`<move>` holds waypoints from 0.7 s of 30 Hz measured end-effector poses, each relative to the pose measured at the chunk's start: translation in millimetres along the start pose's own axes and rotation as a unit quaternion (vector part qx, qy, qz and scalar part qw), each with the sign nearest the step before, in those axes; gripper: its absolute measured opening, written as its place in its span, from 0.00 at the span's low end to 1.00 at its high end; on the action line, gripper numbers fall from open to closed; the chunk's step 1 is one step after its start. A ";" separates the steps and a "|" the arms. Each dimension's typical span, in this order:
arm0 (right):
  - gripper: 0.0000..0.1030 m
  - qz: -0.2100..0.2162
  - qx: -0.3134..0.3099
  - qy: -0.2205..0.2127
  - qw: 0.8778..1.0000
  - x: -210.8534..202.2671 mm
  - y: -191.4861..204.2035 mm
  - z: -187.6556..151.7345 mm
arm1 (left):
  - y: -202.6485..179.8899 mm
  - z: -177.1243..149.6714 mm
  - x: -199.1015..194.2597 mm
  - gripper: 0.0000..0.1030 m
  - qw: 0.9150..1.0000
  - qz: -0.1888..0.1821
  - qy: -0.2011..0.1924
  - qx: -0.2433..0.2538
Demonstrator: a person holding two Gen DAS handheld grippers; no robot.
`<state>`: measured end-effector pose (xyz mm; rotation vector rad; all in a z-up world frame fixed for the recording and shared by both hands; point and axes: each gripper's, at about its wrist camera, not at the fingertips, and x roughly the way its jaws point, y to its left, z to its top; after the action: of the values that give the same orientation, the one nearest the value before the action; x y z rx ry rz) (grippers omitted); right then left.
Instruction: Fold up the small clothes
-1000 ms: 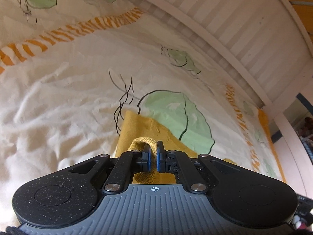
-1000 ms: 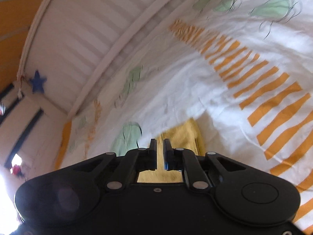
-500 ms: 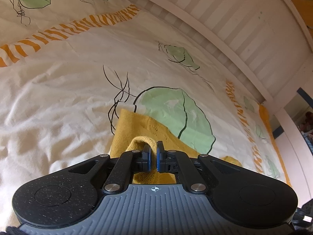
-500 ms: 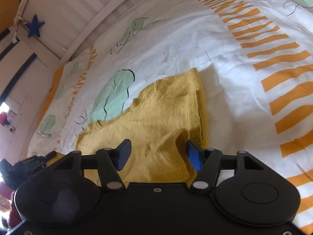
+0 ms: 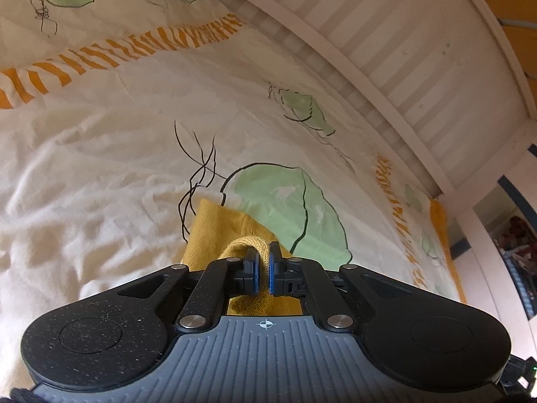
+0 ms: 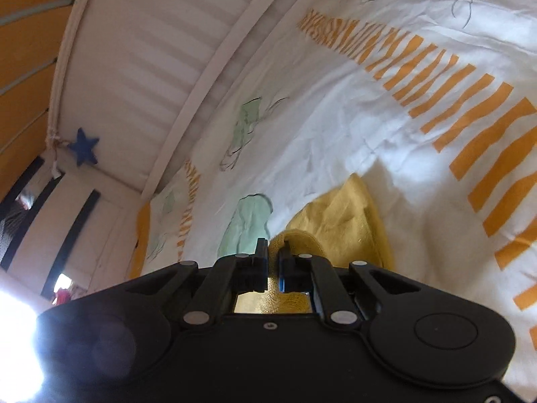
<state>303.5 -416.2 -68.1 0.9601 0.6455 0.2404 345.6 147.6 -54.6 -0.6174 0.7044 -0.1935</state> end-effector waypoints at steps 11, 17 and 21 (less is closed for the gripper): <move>0.19 -0.046 -0.002 0.004 0.999 49.1 -22.1 -2.4 | 12.8 2.6 36.3 0.32 1.000 0.028 -0.002 -0.001; 0.64 -0.073 -0.034 -0.027 0.996 46.2 -18.4 3.1 | 1.5 7.8 27.7 0.35 0.996 0.059 -0.035 0.051; 0.64 -0.090 -0.096 -0.030 0.991 42.3 -0.6 0.5 | -19.2 -0.8 22.9 0.36 0.991 0.061 -0.031 0.118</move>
<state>337.1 -397.2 -85.5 0.7172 0.6378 0.1116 363.0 123.4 -56.2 -0.3513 0.6463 -0.1419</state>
